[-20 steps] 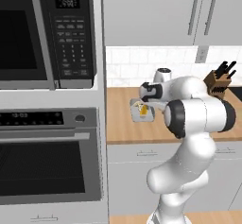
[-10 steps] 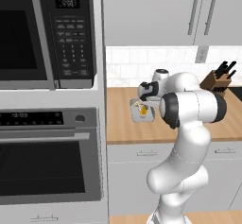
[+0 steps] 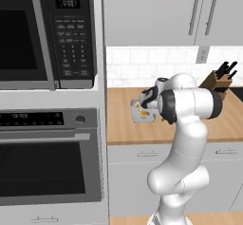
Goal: Take the meat container that has the shrimp and place it on the second highest rack of the freezer. Then take the vegetable container that has the mushroom and corn and place it on the highest rack of the freezer.
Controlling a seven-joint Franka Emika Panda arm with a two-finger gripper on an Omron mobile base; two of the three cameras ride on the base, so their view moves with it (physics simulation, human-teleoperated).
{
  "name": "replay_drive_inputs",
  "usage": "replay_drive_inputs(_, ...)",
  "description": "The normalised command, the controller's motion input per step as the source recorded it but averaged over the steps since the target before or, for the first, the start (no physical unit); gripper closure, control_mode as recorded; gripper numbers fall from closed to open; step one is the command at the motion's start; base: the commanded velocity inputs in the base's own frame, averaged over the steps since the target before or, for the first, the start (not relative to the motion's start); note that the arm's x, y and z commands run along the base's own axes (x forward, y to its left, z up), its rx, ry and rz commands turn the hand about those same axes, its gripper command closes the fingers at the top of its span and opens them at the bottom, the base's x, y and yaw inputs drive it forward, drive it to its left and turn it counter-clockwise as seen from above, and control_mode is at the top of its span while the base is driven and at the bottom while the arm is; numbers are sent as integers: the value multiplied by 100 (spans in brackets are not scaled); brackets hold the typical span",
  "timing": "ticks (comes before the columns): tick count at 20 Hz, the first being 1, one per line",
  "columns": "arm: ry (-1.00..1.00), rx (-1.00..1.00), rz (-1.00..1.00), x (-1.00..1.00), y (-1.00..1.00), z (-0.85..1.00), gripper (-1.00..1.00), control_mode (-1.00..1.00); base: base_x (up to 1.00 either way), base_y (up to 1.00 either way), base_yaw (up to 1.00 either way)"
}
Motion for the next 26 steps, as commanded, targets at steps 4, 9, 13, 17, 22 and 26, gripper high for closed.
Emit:
replay_drive_inputs(4, 0, 1, 0, 0, -3, -26, -100, -100, 0, 0, 0)
replay_drive_inputs(9, 0, 0, 0, 0, 0, -23, -100, -100, 0, 0, 0)
replay_drive_inputs(13, 0, 0, 0, 0, 0, -10, -100, -100, 0, 0, 0)
replay_drive_inputs(17, 0, 0, 0, 0, 0, 0, 100, -100, 0, 0, 0)
replay_drive_inputs(22, 2, 0, 0, 0, 0, 0, 100, -100, 0, 0, 0)
replay_drive_inputs(26, 2, 0, 0, 0, 0, 0, 100, -100, 0, 0, 0)
